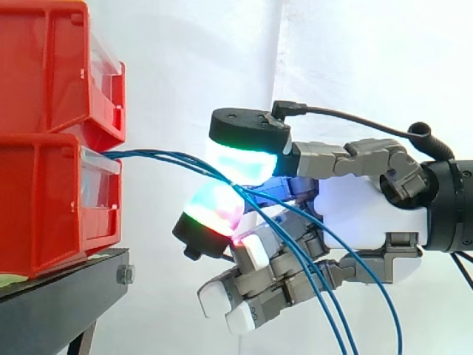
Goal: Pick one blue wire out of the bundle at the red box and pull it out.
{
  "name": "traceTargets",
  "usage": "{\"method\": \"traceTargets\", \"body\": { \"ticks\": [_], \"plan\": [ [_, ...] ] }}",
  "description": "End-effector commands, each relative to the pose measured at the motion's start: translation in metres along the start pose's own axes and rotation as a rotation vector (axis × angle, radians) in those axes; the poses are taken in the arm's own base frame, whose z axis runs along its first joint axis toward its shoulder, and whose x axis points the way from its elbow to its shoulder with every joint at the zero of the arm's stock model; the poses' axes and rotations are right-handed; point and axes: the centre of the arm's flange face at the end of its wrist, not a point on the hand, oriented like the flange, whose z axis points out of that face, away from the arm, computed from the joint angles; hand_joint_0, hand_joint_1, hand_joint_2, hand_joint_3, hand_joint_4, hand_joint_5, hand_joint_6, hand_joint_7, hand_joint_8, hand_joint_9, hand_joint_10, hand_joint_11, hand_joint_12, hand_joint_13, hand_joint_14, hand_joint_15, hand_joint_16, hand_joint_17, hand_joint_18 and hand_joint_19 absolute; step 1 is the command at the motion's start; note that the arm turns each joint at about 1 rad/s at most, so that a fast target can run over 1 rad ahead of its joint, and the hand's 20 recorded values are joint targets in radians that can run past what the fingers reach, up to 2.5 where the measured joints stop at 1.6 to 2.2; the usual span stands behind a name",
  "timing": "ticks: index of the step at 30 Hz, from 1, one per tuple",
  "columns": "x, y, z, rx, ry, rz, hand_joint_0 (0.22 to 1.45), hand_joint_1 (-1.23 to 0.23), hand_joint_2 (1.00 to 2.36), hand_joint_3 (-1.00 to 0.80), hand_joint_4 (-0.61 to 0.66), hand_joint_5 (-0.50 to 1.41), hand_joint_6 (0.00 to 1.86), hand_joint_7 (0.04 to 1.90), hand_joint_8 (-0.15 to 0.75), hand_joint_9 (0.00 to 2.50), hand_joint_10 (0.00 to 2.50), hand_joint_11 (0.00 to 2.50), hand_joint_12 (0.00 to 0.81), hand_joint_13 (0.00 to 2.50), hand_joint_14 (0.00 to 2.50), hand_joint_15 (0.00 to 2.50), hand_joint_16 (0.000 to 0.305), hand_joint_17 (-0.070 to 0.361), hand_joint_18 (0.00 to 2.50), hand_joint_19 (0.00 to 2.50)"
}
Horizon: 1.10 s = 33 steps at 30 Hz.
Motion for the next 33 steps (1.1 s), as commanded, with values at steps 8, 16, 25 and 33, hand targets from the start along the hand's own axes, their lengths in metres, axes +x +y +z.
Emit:
{"method": "traceTargets", "body": {
  "ticks": [8,16,25,33],
  "plan": [
    [0.001,0.003,0.000,-0.004,0.000,0.001,0.68,-0.85,1.01,-0.41,0.14,-0.16,0.94,0.98,0.357,0.95,0.02,0.80,0.435,0.79,0.02,0.49,0.059,0.132,0.66,0.37],
    [0.000,0.007,-0.001,-0.009,0.000,0.001,0.64,-0.80,1.00,-0.50,0.17,-0.16,0.94,0.97,0.354,0.95,0.02,0.80,0.431,0.79,0.02,0.49,0.058,0.130,0.67,0.40],
    [0.000,0.006,-0.001,-0.006,0.000,-0.001,0.61,-0.68,1.00,-0.50,0.19,-0.15,0.93,0.99,0.364,0.99,0.02,0.80,0.434,0.80,0.02,0.49,0.057,0.129,0.67,0.43],
    [0.005,-0.016,0.007,-0.033,-0.018,-0.029,0.54,-0.59,1.00,-0.50,0.21,-0.16,0.91,0.95,0.382,0.98,0.02,0.81,0.446,0.77,0.02,0.51,0.061,0.137,0.62,0.46]
  ]
}}
